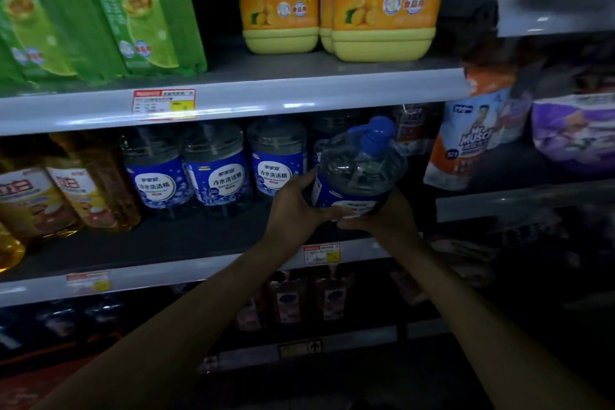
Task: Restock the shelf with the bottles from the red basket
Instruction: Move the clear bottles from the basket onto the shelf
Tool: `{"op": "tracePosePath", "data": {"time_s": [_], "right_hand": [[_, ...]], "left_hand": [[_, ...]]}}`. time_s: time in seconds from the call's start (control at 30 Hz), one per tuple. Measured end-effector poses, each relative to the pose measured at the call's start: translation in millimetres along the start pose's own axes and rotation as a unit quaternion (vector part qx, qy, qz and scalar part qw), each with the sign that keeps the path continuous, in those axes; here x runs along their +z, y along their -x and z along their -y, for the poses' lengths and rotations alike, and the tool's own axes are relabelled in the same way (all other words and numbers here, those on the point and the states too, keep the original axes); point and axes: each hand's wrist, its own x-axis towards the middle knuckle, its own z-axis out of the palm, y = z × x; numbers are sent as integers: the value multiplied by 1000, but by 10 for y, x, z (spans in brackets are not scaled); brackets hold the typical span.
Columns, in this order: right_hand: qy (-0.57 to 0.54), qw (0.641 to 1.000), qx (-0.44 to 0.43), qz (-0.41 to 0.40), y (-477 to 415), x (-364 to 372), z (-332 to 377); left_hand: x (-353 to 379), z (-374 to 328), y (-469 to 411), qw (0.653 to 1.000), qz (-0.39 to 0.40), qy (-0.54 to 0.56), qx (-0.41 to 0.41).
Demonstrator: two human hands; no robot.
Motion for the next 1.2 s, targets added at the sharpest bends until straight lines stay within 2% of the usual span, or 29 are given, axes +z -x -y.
{"op": "tracePosePath", "data": {"time_s": [0.27,0.57,0.8,1.03,1.2], "right_hand": [[33,998,-5,55,-518,-196,-123],[16,996,-13,88,-884,-220,-381],[70,990,-28,116,-1076,-218,-396],[84,991,2,100,-1061,-189,-465],[75,993,17,90,-940,-121,-531]], "left_hand": [[277,70,-323,997,-43,35,-55],[521,307,-546,989,-87,74,-92],[591,398,-565,980,-141,87,-110],[672,354,-583,970,-177,100,-130],[653,331,-569,971,-159,91,-151]]}}
